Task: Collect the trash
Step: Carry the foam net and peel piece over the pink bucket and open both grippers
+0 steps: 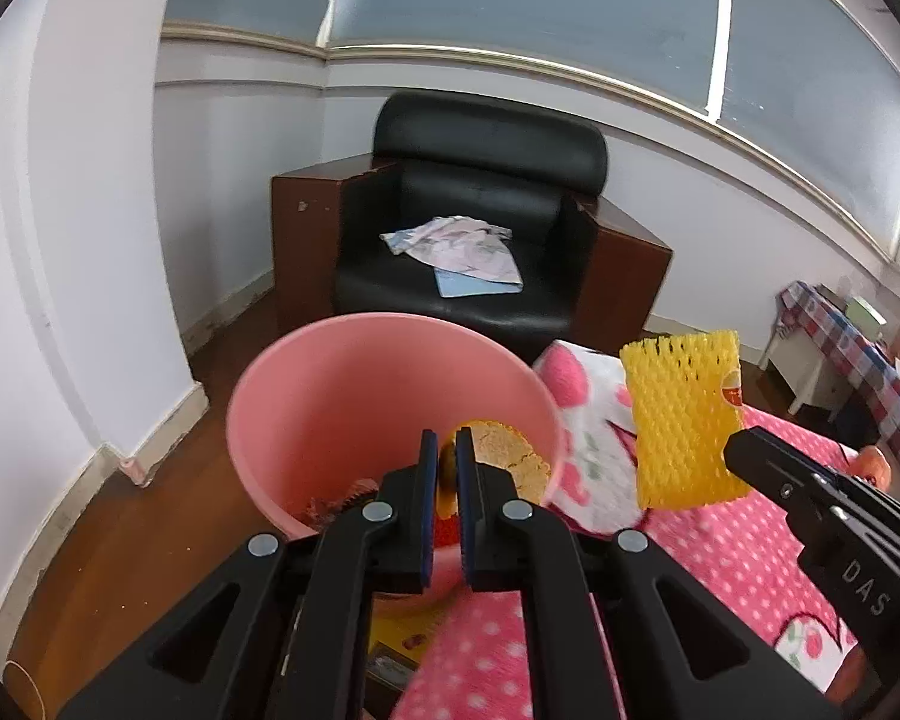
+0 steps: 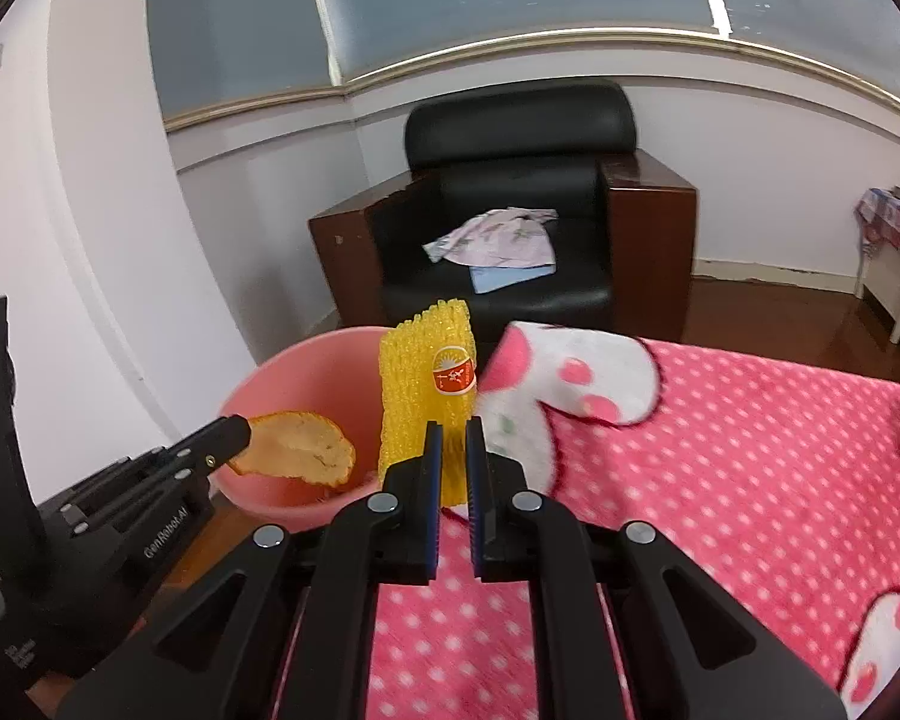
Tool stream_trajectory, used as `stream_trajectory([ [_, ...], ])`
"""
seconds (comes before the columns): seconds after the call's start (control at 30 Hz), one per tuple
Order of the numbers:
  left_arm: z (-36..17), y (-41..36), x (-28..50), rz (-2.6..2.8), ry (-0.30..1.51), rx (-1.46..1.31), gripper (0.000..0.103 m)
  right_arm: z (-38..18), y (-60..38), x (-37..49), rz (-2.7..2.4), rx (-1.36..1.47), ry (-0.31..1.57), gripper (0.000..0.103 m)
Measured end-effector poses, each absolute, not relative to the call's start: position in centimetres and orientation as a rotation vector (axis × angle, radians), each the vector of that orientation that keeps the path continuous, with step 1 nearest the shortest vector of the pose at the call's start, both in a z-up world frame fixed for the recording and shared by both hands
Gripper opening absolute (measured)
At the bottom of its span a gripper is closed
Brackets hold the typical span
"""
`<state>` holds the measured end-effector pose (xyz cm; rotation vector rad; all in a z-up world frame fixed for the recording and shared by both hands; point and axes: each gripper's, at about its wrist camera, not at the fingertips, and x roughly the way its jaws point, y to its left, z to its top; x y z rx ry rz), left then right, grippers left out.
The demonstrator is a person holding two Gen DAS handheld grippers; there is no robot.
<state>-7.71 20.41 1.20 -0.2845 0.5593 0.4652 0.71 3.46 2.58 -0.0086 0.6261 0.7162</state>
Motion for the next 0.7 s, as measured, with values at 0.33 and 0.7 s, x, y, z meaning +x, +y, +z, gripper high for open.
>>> stream_trajectory([
  [0.33, 0.3, 26.2, -8.2, 0.555, 0.553, -0.370, 0.005, 2.3, 7.9, 2.0, 0.779, -0.033, 0.657, 0.008],
  [0.7, -0.9, 27.6, -8.4, 0.581, 0.582, -0.373, 0.005, 0.6, 11.1, 2.0, 0.799, -0.096, 0.696, 0.008],
])
